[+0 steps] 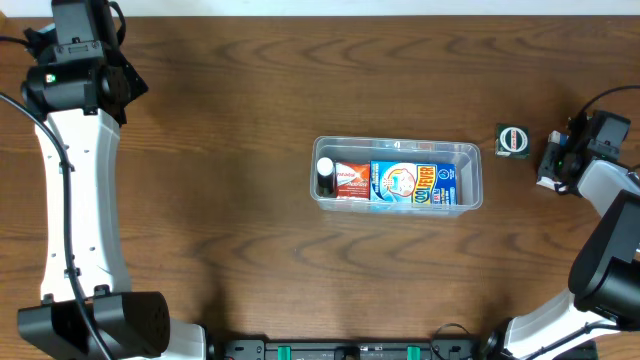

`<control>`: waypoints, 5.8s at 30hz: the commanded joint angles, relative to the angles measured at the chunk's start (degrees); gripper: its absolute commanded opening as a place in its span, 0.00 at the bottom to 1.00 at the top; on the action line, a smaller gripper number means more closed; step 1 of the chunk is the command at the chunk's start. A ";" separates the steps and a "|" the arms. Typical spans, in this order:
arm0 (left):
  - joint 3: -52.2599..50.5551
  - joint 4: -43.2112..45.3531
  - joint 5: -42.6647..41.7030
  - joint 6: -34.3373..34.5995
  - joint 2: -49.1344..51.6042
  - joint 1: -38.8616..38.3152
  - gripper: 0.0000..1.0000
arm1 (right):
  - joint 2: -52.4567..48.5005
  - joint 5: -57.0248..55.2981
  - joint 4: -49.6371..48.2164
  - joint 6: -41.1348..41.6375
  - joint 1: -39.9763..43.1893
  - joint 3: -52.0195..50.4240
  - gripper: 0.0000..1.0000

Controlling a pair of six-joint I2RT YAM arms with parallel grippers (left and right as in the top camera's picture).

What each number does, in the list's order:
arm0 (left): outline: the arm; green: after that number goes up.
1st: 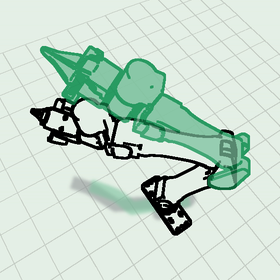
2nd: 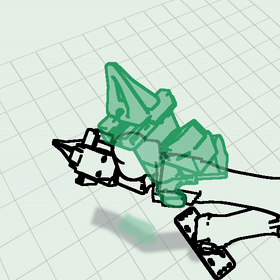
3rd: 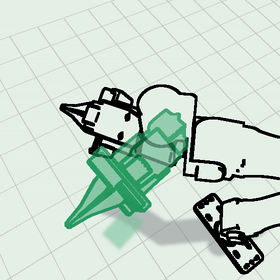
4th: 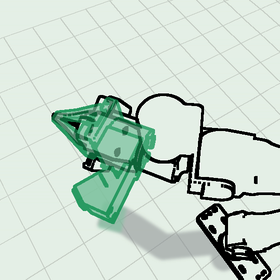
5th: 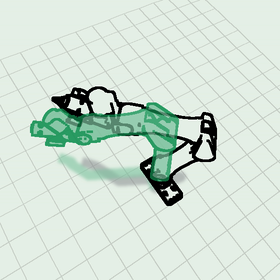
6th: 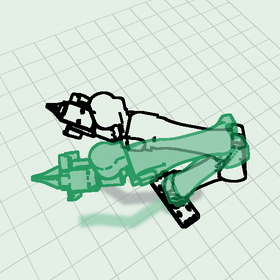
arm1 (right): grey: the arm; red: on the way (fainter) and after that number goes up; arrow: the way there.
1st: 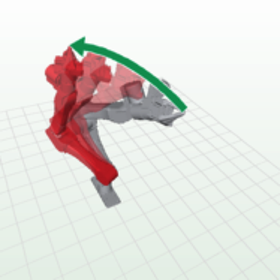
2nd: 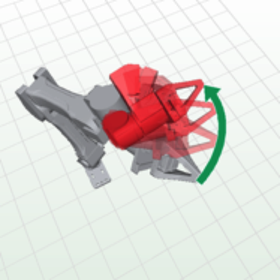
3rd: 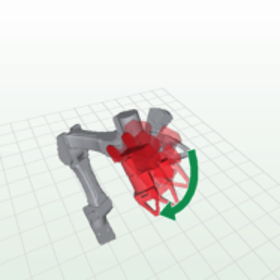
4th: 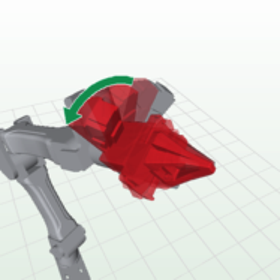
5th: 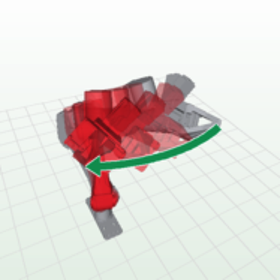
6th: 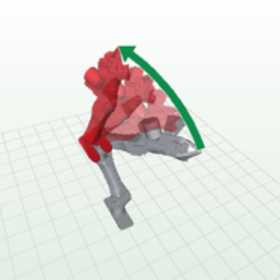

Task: Pack container
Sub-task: 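Lower the right gripper and grasp the white Panadol strip box, then carry the Panadol strip box over the container and lower it in, then release the strip box and move the right gripper toward the Zam-Buk tin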

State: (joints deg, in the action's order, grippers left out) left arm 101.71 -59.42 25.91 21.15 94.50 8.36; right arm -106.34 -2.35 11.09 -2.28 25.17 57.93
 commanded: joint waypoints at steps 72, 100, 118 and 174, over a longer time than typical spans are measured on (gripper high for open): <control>0.63 -0.13 0.92 0.09 -0.83 0.09 0.98 | -2.51 4.76 -0.79 -0.35 2.40 3.43 0.47; 0.63 -0.13 0.92 0.09 -0.83 0.09 0.98 | 23.71 13.79 34.56 -21.38 -24.85 21.55 0.42; 0.63 -0.13 0.92 0.07 -0.83 0.09 0.98 | 21.73 13.84 50.07 -42.07 -41.75 20.85 0.48; 0.63 -0.13 0.92 0.09 -0.83 0.09 0.98 | 10.60 2.01 27.52 -6.95 -10.95 19.96 0.84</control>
State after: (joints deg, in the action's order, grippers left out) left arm 101.71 -59.42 25.89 21.15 94.48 8.36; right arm -93.89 -2.90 38.96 -13.82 12.19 77.25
